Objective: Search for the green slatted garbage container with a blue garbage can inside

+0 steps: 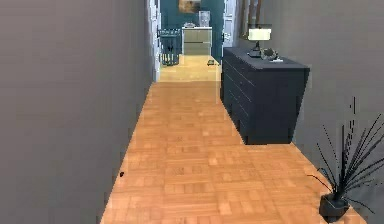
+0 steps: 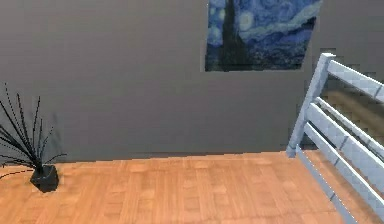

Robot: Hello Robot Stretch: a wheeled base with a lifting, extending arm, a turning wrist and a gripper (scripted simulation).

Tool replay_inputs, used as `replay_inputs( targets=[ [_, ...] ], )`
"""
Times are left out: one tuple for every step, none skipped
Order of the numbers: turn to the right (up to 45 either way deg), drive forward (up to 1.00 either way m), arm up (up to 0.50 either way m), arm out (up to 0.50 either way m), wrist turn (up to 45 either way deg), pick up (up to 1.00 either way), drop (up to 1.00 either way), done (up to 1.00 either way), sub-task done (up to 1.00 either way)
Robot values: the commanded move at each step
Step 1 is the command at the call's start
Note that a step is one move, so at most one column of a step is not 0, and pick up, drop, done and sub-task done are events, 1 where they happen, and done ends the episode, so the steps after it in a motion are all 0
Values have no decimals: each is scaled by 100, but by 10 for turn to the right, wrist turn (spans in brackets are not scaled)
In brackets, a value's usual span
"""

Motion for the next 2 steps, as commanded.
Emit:
replay_inputs(
  targets=[
    [-30,0,0,0,0,0,0,0,0],
    [450,0,0,0,0,0,0,0,0]
  ],
)
